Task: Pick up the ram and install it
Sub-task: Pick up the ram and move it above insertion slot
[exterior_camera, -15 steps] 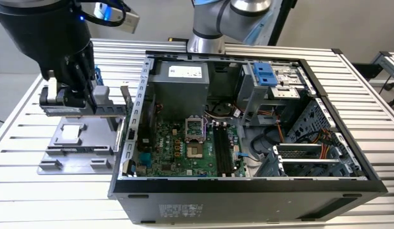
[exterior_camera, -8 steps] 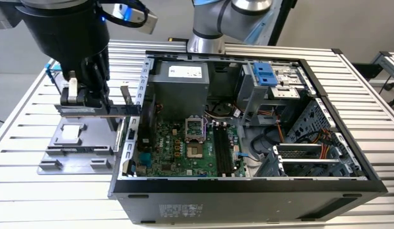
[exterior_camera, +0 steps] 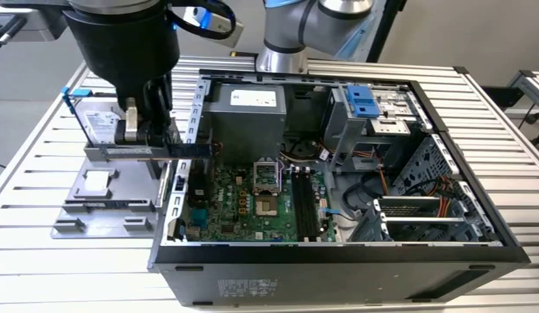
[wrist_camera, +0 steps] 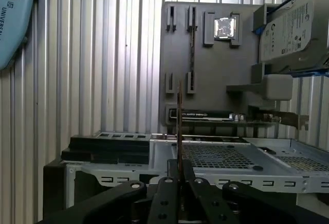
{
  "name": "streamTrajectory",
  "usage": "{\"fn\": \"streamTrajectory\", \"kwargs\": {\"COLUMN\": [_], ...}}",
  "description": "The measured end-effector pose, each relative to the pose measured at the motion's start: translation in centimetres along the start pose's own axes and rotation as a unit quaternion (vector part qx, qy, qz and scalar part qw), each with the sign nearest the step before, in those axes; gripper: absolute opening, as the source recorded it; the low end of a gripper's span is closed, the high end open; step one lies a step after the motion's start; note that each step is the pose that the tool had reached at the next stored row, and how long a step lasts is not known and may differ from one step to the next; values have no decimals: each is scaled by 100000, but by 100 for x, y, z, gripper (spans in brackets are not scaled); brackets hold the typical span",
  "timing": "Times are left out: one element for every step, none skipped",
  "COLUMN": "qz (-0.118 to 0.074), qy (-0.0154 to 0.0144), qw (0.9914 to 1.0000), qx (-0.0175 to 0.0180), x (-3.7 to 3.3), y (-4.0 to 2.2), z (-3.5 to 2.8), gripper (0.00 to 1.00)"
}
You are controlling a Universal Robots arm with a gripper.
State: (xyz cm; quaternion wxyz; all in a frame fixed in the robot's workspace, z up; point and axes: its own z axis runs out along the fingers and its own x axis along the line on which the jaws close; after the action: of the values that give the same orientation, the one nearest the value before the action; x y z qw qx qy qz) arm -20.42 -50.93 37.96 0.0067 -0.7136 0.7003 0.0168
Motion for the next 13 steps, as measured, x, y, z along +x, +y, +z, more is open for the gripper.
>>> {"fn": "streamTrajectory", "kwargs": {"qz": [0,0,3,6,5,3,0,2,-2,4,6,5,7], "qy": [-5,-4,-6,-2,-1,-2,-8,-6,-6,-6,-3,-10,-8], "qw": [100000,100000,100000,100000,100000,100000,100000,100000,100000,100000,100000,100000,100000], "qx": [-7,-17,-24,-35,-43,-52,-55,-62,-64,-70,-77,-78,-85], "x": [0,1,1,2,3,3,4,5,5,6,6,7,7], "y": [-30,-59,-88,-119,-146,-177,-205,-231,-258,-284,-313,-341,-368], "z": [0,-1,-1,-2,-2,-3,-2,-3,-3,-4,-5,-4,-5], "gripper": [0,0,0,0,0,0,0,0,0,0,0,0,0]}}
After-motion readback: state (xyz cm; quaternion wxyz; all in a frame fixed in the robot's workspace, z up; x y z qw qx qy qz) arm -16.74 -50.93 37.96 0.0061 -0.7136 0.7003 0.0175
